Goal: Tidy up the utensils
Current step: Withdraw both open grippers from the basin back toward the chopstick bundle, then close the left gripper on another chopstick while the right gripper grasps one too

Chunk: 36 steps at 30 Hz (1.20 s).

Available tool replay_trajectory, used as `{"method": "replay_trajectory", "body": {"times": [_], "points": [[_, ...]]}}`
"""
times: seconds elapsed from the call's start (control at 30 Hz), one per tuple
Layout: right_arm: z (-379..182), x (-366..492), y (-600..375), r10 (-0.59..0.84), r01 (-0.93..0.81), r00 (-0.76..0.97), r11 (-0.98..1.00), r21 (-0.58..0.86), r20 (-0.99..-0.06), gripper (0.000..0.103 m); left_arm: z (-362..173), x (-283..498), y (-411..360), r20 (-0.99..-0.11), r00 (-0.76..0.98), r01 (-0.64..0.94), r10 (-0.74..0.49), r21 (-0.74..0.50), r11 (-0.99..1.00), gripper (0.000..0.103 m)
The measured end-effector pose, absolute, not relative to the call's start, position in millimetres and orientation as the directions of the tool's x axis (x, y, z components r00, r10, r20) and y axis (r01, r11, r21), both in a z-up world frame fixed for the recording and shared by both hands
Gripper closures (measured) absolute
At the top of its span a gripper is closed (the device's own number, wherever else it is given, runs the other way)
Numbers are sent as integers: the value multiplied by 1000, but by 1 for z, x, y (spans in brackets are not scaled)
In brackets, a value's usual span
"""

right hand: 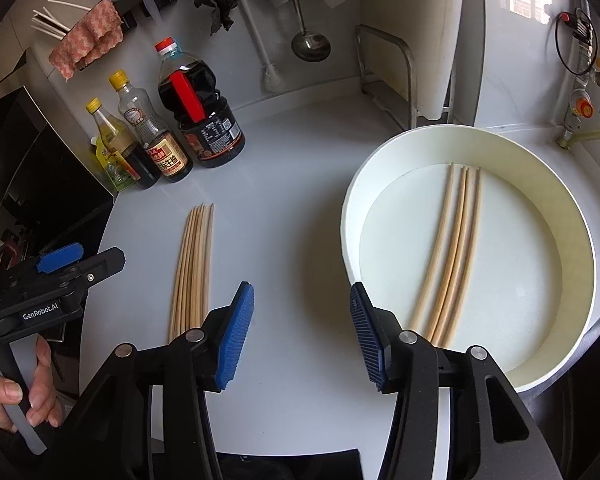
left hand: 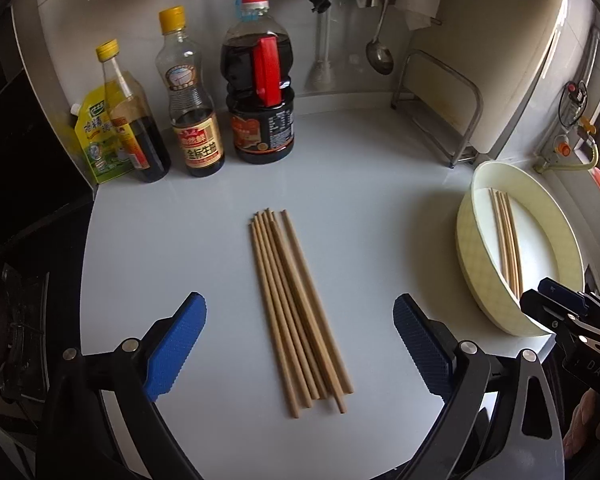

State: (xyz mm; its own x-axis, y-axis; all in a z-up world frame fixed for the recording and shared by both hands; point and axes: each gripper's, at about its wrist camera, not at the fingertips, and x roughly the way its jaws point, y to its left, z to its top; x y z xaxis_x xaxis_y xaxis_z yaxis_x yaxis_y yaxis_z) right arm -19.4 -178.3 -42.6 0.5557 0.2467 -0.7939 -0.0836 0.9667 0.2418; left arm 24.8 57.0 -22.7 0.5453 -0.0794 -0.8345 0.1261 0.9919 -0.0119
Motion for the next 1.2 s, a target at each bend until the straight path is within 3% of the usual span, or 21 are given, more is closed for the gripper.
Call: {"method": "replay_trajectory", "body": {"times": [0.5, 1.2], "points": [[-94, 13, -88, 283, -215, 452, 955, 204, -846, 48, -84, 25, 136, -871, 491, -13, 35, 33, 999, 10], [-152, 67, -38, 193, -248, 409, 964, 95, -892, 48, -127, 55, 144, -890, 457, 0, -9, -10, 1000, 10]]}}
